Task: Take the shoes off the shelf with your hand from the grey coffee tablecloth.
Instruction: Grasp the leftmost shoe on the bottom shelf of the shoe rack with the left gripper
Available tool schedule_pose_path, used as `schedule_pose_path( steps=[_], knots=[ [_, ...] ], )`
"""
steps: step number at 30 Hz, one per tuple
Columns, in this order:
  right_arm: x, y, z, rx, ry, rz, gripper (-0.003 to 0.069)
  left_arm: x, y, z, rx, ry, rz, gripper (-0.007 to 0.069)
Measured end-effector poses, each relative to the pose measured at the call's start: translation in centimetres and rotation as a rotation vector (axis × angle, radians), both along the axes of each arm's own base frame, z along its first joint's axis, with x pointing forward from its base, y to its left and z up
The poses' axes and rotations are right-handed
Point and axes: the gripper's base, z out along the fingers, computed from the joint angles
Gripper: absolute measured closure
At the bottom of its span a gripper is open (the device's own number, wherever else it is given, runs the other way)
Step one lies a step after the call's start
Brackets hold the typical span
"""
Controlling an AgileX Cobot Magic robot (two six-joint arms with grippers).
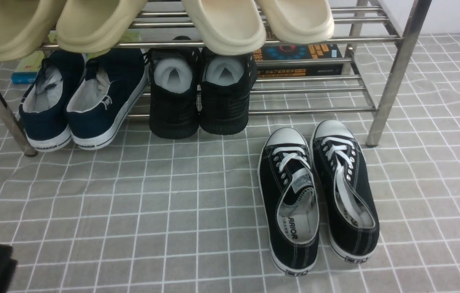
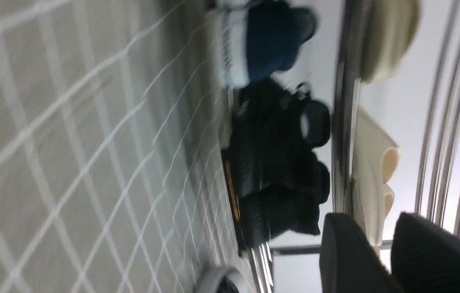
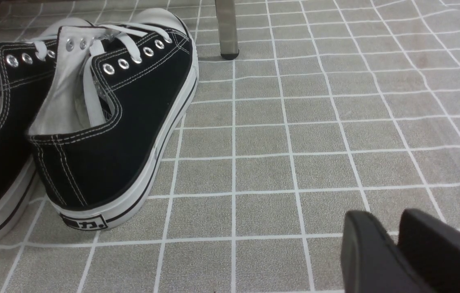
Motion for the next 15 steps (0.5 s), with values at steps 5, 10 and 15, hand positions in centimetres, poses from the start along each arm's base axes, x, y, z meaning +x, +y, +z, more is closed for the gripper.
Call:
schedule_pose_path(
  steps=[5,10,15],
  knots=[
    [0.0,0.0,0.0,0.000,0.000,0.000,0.0508,-0.9,0.1,8.2,0.515,-0.148,0.048,0.0557],
    [0.0,0.0,0.0,0.000,0.000,0.000,0.0506,3.2,-0.2,10.5,0.631,0.173,-0.065,0.0621],
    [0.0,0.0,0.0,0.000,0.000,0.000,0.0499,9.3,-0.4,9.3,0.590,0.436,-0.126,0.0596]
  ],
)
